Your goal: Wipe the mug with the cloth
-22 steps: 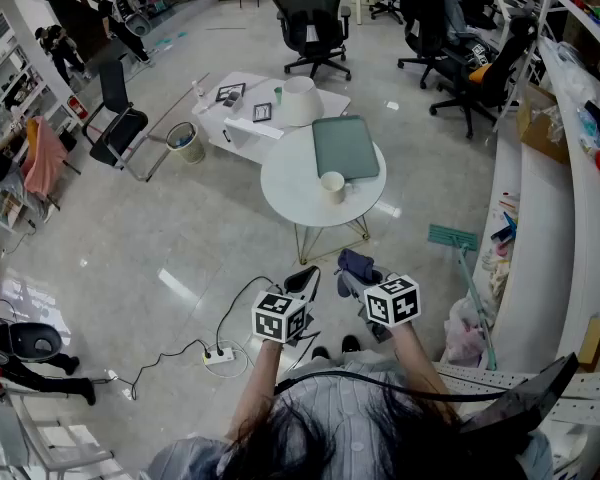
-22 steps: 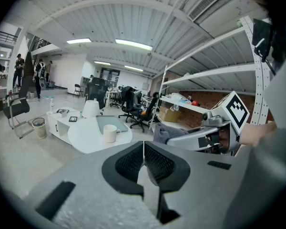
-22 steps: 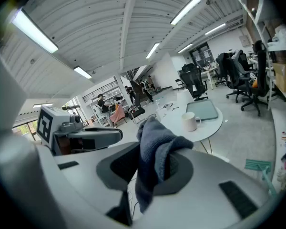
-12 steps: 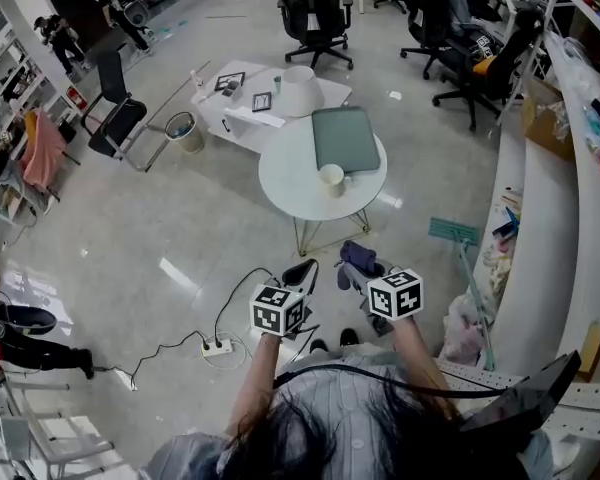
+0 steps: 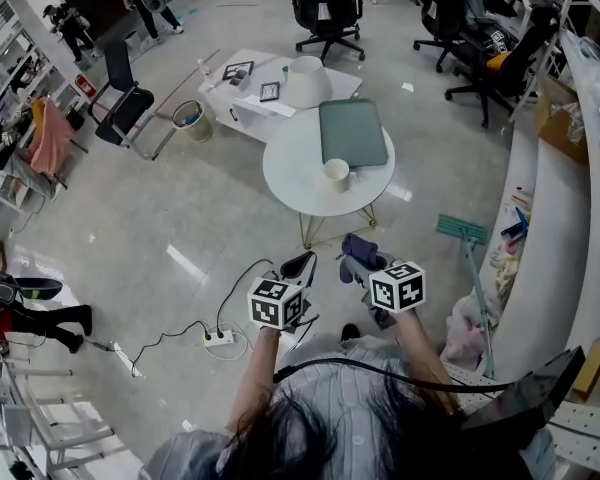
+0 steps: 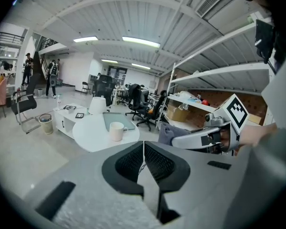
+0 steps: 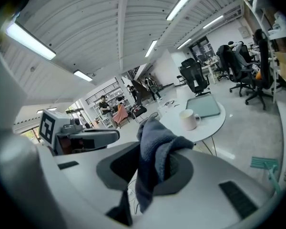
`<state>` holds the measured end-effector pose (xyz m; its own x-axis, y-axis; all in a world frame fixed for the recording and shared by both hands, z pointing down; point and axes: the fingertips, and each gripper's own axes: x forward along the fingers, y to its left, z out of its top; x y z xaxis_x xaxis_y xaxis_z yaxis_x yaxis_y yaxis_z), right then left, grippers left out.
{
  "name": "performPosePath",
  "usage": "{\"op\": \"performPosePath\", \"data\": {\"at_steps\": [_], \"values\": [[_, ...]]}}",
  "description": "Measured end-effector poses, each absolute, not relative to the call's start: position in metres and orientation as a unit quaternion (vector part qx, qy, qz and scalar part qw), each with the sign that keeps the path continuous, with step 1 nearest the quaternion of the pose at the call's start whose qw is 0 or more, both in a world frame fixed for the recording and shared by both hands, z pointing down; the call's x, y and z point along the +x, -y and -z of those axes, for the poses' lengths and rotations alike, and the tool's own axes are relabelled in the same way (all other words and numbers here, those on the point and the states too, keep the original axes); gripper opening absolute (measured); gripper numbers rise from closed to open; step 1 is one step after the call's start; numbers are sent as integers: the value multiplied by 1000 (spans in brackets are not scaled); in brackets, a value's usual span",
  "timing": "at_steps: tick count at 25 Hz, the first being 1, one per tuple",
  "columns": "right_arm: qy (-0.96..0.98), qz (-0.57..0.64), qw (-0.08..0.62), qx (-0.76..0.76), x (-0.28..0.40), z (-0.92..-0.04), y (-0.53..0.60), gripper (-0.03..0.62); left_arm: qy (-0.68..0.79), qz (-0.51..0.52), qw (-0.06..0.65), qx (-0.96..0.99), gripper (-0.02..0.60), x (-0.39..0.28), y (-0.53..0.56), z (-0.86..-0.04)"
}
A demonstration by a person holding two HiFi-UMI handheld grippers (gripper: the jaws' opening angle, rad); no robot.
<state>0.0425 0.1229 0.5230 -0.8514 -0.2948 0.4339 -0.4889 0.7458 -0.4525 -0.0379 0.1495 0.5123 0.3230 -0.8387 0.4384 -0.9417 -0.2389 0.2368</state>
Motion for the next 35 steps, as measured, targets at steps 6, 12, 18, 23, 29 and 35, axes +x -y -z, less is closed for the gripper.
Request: {"op": "performPosePath", "data": {"at_steps": [6,12,18,23,29,35], "values": [[914,-304,174,204,46,-534,-121,80,579,-117,249,768,18,-39,-152,-520],[911,-311,179,203,40,-541,-112,80,571,-133,253,770,18,-42,-152,-526],[905,-320,183,214,29,-551,-85,80,548,-145,254,783,18,-49,-121,-536],[897,-324,183,238,13,-556,-48,80,529,-150,252,797,18,-69,-83,-541],[883,-338,186,269,-11,-565,-5,80,504,-149,253,813,18,-104,-28,-539],[868,-349,194,294,-20,-570,21,80,480,-145,259,825,18,-125,16,-541]]}}
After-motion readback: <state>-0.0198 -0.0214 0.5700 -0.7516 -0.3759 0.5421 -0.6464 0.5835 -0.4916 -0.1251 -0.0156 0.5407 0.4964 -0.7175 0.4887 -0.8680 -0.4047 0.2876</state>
